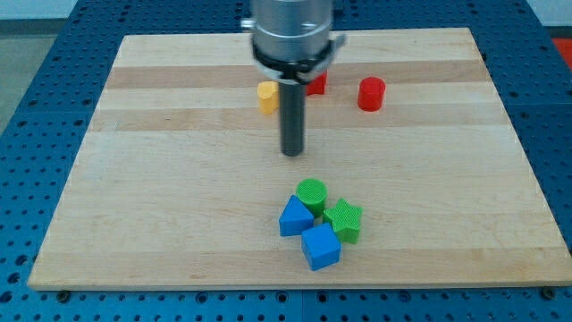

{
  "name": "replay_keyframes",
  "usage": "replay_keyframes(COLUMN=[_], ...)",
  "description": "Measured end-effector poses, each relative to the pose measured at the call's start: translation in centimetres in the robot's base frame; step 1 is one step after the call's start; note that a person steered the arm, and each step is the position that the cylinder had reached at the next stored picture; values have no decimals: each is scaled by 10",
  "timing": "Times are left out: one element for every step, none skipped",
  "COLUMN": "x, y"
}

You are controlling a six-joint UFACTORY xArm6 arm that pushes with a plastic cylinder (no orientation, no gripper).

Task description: Separate the heart from the hexagon

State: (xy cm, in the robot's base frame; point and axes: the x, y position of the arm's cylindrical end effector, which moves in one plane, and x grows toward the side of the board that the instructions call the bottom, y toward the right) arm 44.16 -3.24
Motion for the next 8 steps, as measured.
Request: replay_keyframes(x=[-15,-29,-29,-39,-73,-87,-93,-93], y=[-64,-101,-102,-114,-128,-117,-81,-30])
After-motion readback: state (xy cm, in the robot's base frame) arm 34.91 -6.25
